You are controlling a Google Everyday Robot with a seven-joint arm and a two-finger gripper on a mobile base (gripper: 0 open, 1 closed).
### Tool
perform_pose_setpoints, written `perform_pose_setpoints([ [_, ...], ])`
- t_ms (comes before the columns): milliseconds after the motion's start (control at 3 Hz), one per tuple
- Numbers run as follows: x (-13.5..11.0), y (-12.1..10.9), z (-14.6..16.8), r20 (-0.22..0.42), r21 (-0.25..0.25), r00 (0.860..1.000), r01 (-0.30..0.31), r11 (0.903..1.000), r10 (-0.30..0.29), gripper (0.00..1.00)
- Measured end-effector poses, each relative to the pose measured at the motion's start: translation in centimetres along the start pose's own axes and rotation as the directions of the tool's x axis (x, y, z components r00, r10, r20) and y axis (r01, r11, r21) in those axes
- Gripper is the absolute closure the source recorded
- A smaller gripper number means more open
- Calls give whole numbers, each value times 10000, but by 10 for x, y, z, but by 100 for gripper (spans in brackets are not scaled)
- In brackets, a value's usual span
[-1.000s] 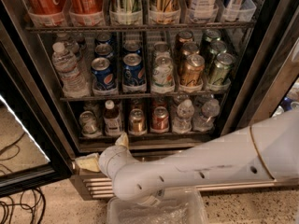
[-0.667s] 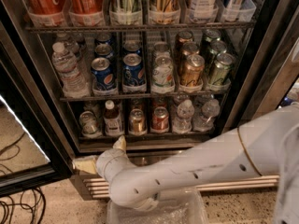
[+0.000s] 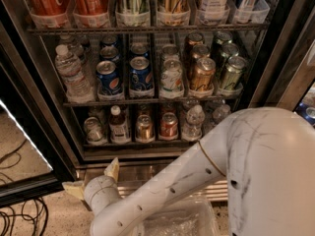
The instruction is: Pick blue plastic bottle from bottom shelf of fridge
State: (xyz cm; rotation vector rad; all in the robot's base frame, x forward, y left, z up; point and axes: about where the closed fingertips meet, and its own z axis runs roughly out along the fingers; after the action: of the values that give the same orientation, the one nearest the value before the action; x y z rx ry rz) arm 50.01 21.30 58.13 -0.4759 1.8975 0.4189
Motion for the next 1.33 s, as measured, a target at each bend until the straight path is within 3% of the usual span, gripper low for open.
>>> perform_pose_setpoints([
  [333, 8, 13, 1, 171, 648, 9992, 357, 9973, -368, 0],
  [667, 1, -8, -6, 377, 2039, 9957, 748, 9761, -842, 0],
  [1000, -11, -26, -10, 766, 2756, 9928, 678, 9589, -922, 0],
  [1333, -10, -26, -9, 757, 2735, 9931, 659, 9596, -897, 0],
])
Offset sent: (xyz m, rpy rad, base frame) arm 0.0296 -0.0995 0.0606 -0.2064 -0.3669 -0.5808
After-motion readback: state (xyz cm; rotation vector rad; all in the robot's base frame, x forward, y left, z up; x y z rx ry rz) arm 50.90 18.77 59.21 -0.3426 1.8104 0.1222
